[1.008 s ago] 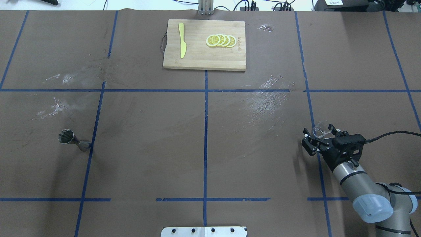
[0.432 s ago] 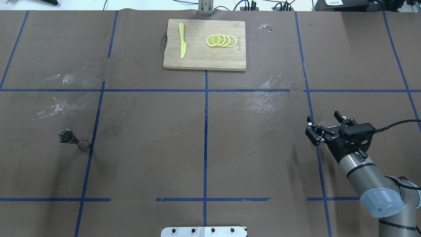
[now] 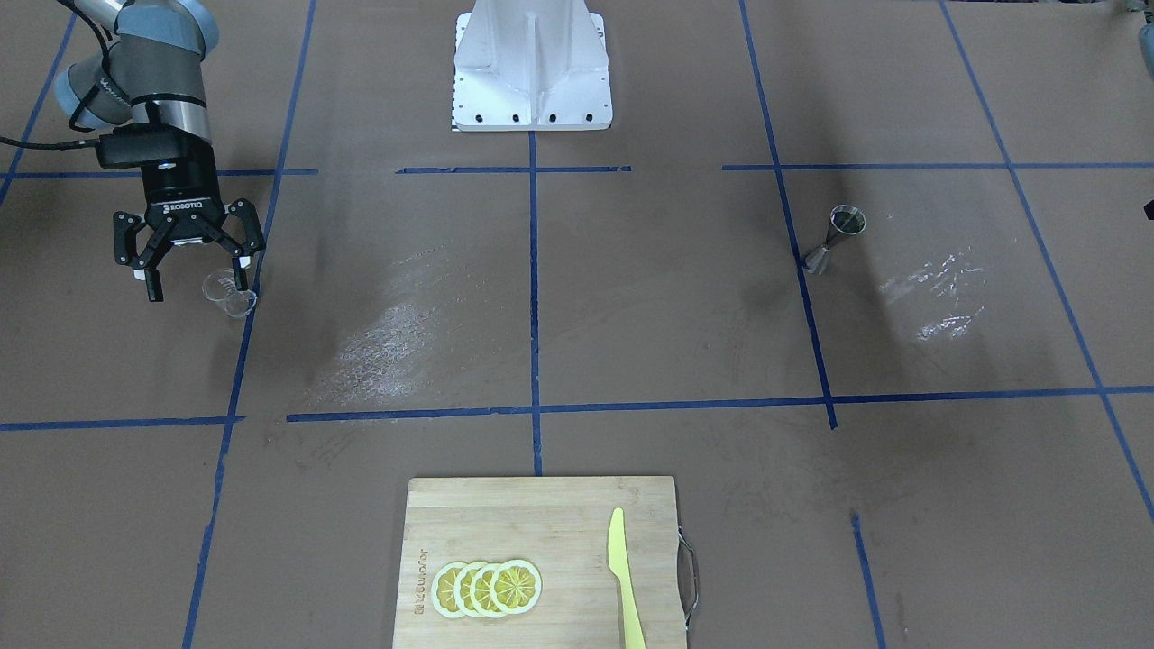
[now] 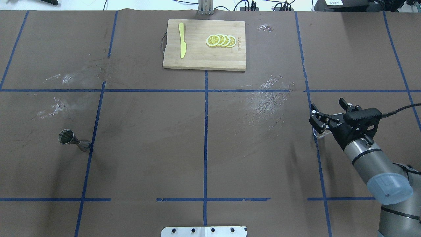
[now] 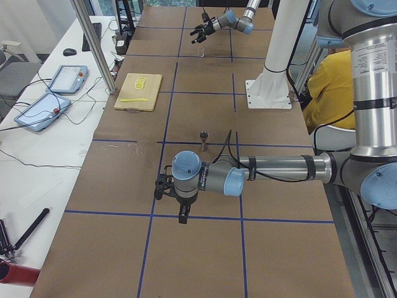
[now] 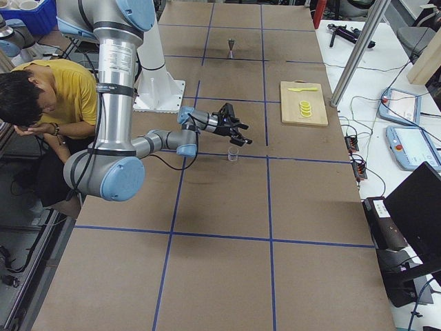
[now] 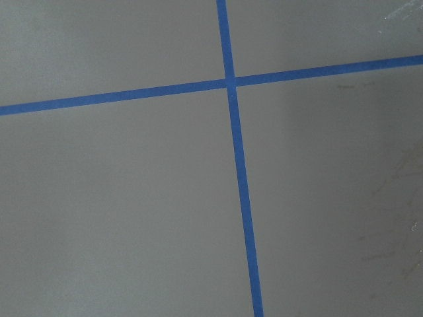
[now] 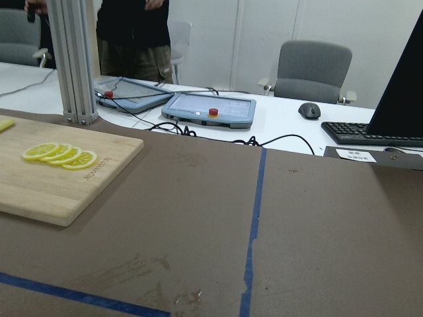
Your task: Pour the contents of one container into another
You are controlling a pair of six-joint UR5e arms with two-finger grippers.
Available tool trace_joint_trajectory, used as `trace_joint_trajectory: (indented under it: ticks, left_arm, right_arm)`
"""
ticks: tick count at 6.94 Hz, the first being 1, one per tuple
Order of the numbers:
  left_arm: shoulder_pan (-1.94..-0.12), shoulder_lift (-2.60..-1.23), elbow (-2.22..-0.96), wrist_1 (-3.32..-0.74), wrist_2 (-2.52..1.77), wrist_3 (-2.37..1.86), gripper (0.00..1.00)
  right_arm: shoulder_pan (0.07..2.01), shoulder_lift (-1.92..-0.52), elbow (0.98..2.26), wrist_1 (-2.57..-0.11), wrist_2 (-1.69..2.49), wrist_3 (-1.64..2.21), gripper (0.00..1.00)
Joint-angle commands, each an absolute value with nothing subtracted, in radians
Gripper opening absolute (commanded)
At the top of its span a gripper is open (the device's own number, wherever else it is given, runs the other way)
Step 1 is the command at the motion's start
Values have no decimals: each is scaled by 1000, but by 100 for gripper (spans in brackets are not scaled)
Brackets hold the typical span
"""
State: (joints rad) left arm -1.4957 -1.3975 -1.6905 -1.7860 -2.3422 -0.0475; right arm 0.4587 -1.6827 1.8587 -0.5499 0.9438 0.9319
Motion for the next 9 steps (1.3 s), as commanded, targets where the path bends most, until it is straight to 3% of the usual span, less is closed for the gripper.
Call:
trace_joint_trajectory:
  ticks: [1,3,6,7,9]
  left_arm:
    - [-1496,-1397,-1690,-1787,-2342,-48,100]
    - [-1494,-1401,-1690,-1787,-2341,-45,100]
    - [-1496,-1399,-1692,-1787,-2341,-43,100]
    - [-1496,-1396,-1689,-1787,-2333,-44,100]
    - [-1496,-1399,-1698,-1789,-2341,-46,100]
  right_arm:
    - [730,-1668,1994,-877,1374,875,100]
    - [1003,-1663,1993,-1027,1720,595,100]
    - [1479,-1666,1968,-1493,2220,5,100]
    - [1524,-1678,1970,-1626,2238,-12,100]
    - [1523,-1819,1919,-1625,2243,-6,100]
